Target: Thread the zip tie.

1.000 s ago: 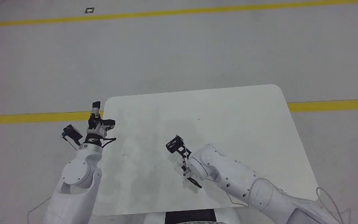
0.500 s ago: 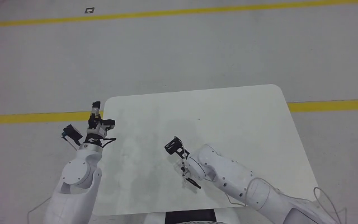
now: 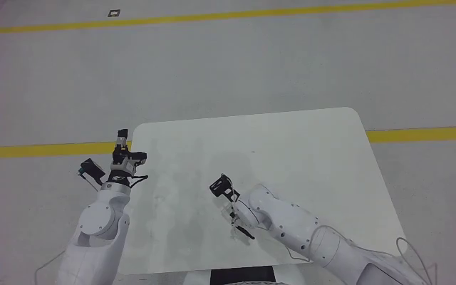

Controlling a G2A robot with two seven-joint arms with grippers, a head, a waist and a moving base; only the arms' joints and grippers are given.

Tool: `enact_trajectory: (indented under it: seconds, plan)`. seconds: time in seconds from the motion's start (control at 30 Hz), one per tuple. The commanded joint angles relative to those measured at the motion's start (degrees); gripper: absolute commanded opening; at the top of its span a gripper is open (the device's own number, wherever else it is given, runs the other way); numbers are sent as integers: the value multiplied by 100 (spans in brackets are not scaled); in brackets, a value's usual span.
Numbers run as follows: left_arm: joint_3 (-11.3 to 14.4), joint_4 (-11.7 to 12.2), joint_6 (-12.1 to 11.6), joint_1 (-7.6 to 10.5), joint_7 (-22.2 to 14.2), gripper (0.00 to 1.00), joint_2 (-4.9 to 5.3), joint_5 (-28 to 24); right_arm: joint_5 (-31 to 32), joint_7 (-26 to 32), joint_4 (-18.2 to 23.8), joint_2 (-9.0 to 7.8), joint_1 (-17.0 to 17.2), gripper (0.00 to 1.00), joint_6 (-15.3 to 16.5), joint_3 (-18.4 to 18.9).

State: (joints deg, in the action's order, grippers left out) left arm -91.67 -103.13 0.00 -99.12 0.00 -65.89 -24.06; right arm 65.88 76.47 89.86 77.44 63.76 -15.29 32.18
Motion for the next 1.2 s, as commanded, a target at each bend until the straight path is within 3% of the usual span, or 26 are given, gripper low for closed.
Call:
enact_trajectory:
  seconds: [0.0,0.27,0.73,1.03,1.17]
  plan:
    - [0,0,0,0,0,100,0,0,12,20,3,15,-6,22,8,7]
    - [0,0,0,0,0,100,0,0,-146,30,-96,76,15,11,187,56]
    - [0,0,0,0,0,100,0,0,439,317,122,84,131,22,6,80]
    - [0,0,0,0,0,100,0,0,304,317,-173,188,82,20,-62,52]
    - [0,0,0,0,0,100,0,0,131,257,-200,224,84,15,74,104]
